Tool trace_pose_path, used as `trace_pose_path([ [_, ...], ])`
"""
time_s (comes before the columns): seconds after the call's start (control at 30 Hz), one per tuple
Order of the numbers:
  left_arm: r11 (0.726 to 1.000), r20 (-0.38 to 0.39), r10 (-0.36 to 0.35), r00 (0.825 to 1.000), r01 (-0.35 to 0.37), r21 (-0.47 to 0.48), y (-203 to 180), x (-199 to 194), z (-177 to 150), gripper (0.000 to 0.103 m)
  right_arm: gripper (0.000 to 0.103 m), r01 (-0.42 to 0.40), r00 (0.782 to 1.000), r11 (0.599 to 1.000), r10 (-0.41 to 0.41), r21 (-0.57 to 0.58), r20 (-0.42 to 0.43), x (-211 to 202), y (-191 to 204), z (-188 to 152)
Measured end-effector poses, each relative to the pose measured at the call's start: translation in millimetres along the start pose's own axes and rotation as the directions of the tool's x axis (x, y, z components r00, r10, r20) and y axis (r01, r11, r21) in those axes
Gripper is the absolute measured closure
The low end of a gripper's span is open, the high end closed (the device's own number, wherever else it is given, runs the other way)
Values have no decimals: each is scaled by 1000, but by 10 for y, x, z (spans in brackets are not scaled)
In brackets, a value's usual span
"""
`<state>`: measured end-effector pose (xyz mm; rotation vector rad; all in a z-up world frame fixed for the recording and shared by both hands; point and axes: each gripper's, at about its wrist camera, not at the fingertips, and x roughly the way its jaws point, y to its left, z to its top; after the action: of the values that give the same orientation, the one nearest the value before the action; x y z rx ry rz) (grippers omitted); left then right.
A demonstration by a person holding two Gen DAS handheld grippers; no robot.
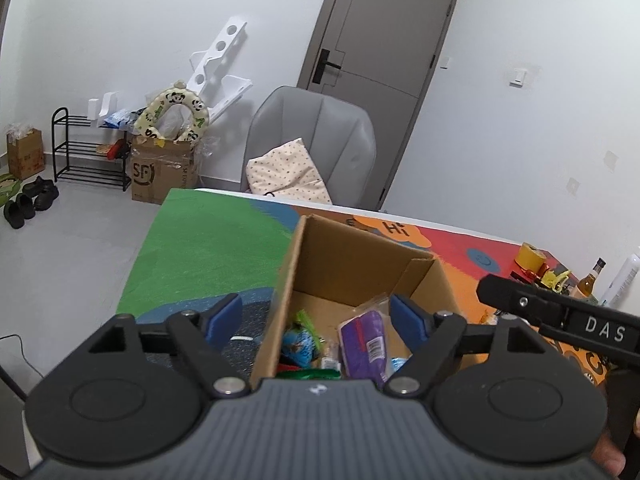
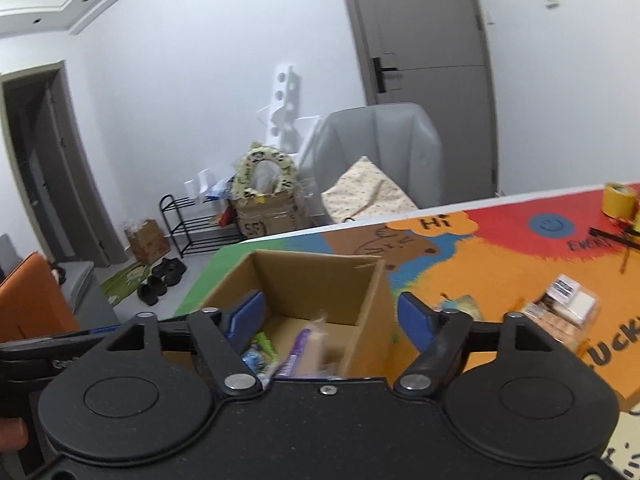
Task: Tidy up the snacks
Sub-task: 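Return both tools to the snack pile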
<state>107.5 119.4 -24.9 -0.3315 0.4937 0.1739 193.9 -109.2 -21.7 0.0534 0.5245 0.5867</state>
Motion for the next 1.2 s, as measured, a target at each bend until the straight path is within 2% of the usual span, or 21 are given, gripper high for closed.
trace_pose_path([
  [0.07, 1000, 7, -4, 1000, 4, 10, -63, 20, 0, 15, 24, 19, 1000, 1000, -19, 15, -3, -22, -101, -27],
  [0.17, 999, 4, -20, 1000, 20, 28, -172, 55, -4, 12, 21, 39, 999, 999, -39, 29, -14, -62, -233, -74],
  [0.73, 985, -52, -95, 994, 102, 140, -894, 201, -126, 11, 11, 122, 993, 984, -119, 131, -25, -361, -974, -253],
  [1.2, 969, -90, -135, 987, 151, 196, -1440, 317, -225, 11, 10, 167, 986, 964, -165, 206, -24, -576, -1521, -406],
])
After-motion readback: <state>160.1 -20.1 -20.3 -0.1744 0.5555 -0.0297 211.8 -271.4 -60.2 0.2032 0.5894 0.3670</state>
